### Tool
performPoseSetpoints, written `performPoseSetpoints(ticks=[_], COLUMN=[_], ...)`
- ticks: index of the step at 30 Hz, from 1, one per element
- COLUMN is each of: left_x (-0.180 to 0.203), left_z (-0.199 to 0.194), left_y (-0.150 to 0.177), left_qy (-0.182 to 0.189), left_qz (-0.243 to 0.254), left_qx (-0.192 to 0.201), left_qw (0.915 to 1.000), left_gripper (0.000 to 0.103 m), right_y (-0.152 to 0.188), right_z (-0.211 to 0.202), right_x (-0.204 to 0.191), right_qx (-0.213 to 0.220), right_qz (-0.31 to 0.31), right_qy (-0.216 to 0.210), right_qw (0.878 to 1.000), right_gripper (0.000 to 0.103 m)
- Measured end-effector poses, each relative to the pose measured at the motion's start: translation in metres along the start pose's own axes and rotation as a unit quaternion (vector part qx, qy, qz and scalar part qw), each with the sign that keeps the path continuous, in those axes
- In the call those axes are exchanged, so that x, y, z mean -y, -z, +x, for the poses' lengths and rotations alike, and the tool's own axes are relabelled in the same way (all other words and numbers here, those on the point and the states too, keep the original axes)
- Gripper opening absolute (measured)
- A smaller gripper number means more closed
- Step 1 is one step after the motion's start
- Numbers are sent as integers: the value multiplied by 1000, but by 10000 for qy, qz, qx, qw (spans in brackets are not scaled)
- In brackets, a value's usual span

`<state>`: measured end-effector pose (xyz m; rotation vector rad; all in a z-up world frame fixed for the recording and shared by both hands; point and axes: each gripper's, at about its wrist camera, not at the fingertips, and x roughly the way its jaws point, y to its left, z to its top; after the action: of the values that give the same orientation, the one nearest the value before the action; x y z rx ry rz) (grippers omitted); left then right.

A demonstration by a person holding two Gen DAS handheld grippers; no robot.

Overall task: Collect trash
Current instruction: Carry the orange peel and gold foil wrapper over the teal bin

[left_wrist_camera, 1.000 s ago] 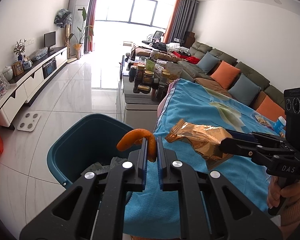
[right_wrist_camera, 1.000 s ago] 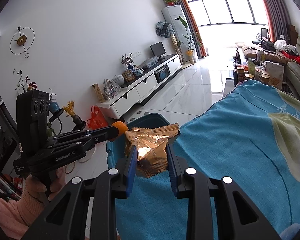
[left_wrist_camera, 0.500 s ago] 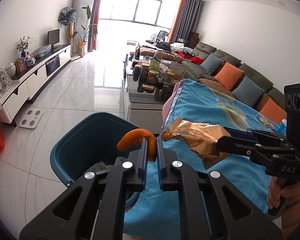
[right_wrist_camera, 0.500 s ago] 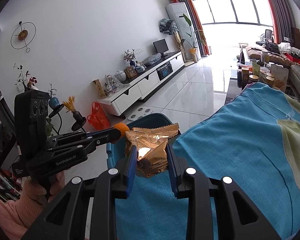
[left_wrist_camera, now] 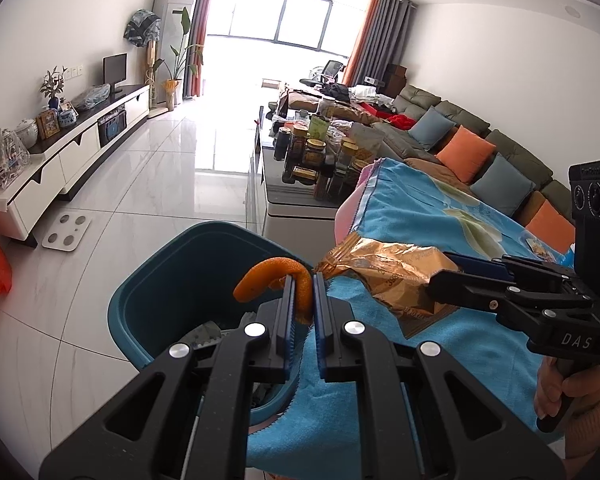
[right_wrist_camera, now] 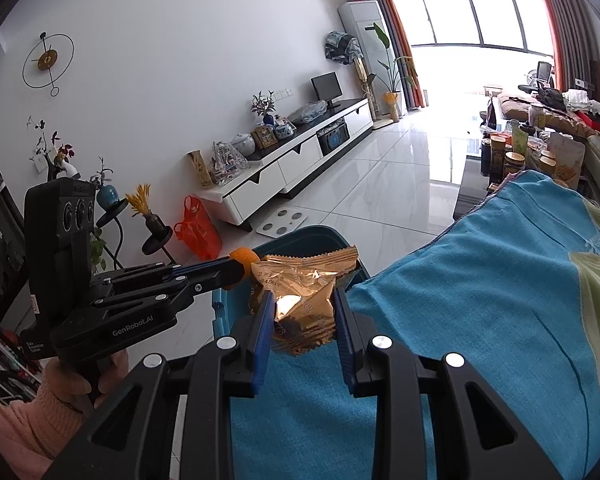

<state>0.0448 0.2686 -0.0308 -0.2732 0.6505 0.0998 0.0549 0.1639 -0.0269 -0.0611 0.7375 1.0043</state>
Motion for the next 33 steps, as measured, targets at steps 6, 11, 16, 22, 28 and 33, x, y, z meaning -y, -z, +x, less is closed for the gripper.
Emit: performPoseSetpoints(ticks=[6,11,16,22,28,33], left_x=[-3,-5,-7,-9,-13,-14], left_z=[5,8,12,15,18,21], left_y=[0,1,0,2,3,3], left_qy=[-36,-46,-63,-75,-105,-134], left_qz=[-42,-86,-119,-168,-195,-208], left_qx=[-18,-33,-54,-79,-96,-116], left_qw=[10000,9999,9999,9998,9997,9996], left_gripper=[9,9,9,9,9,9], right_y=[-3,-5,-7,-8,-8,-7], right_z=[8,15,19,22,27,33], right_x=[-2,-3,-3,-3,-2,0], right_qx=[-62,-114,-150,-163,-190,-231], right_qz=[-23,-35,-42,-50,-73,-74], right_qy=[-11,-18,-18,-9,-8,-7], right_qw=[10000,9999,9999,9999,9998,9997], right_gripper=[27,27,27,27,27,27])
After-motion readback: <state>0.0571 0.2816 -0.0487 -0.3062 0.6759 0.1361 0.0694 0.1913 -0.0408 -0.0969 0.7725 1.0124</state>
